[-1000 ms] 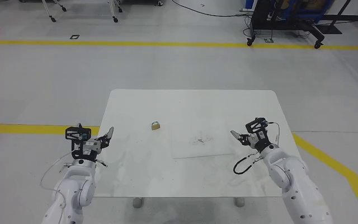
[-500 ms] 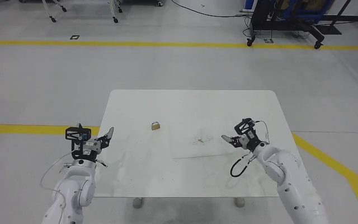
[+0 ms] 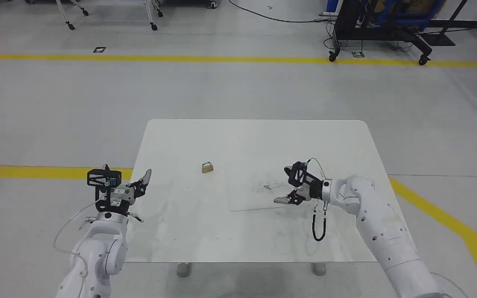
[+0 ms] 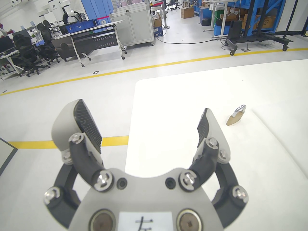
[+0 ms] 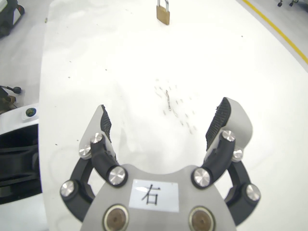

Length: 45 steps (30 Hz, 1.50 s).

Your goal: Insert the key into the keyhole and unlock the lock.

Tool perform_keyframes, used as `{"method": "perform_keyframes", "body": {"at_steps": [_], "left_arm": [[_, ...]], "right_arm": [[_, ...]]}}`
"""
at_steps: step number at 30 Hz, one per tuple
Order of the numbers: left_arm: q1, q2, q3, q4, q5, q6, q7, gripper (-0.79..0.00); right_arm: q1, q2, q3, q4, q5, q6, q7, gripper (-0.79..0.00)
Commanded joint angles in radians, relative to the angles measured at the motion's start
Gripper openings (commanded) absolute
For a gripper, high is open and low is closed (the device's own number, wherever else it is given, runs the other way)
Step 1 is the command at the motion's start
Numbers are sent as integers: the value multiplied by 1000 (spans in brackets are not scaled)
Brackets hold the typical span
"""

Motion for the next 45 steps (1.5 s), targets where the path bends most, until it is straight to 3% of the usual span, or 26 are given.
{"method": "perform_keyframes", "body": {"at_steps": [1,4,6,13,18,22,28,30,31,32,33,45], "left_arm": [[0,0,0,0,0,0,0,0],[0,0,0,0,0,0,0,0],[0,0,0,0,0,0,0,0],[0,0,0,0,0,0,0,0],[0,0,0,0,0,0,0,0],[0,0,0,0,0,0,0,0],[0,0,0,0,0,0,0,0],[0,0,0,0,0,0,0,0],[0,0,0,0,0,0,0,0],[0,0,0,0,0,0,0,0],[0,0,0,0,0,0,0,0],[0,0,0,0,0,0,0,0]], "right_arm": [[35,-5,-30,37,-10,-9,5,0],[73,-10,-63,68,-38,-10,0,0],[88,-12,-84,71,-60,-13,-22,-58],[125,-22,-167,80,-155,4,-61,-151],[150,-30,-214,110,-191,7,-102,-160],[169,-32,-240,134,-230,6,-134,-212],[187,-33,-262,155,-268,31,-168,-416],[194,-34,-265,168,-268,36,-181,-566],[198,-34,-268,173,-269,37,-185,-588],[201,-35,-271,178,-270,37,-191,-659],[204,-35,-273,184,-270,39,-196,-773],[202,-19,-248,156,-289,71,-258,-785]]}}
